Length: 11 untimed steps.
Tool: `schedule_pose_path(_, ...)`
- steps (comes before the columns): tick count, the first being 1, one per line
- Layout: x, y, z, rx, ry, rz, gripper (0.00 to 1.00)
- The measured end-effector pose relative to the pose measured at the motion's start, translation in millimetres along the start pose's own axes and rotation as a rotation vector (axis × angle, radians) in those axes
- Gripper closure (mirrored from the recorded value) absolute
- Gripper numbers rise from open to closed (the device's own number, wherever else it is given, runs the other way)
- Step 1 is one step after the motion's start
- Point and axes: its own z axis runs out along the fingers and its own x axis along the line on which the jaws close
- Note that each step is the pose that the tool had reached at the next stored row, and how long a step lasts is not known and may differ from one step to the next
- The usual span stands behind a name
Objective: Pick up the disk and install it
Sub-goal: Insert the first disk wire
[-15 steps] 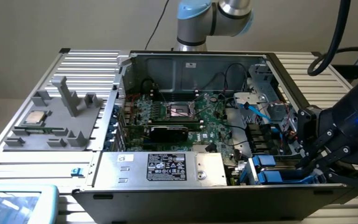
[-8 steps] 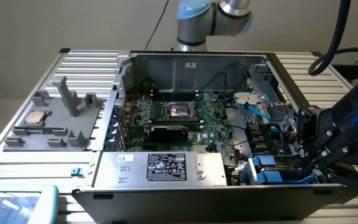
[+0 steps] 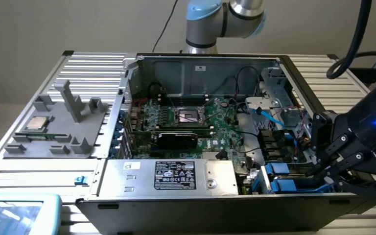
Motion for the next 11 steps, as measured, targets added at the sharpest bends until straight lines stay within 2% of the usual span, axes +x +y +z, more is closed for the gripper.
schedule_pose_path(2, 0.0, -0.1, 0.1, 0.0067, 0.0028, 0.017, 0.84)
schedule_pose_path(6, -0.1, 0.0, 0.2, 0.0070, 0.0022, 0.021, 0.84)
schedule_pose_path(11, -0.1, 0.1, 0.2, 0.0157, -0.0117, 0.047, 0.84)
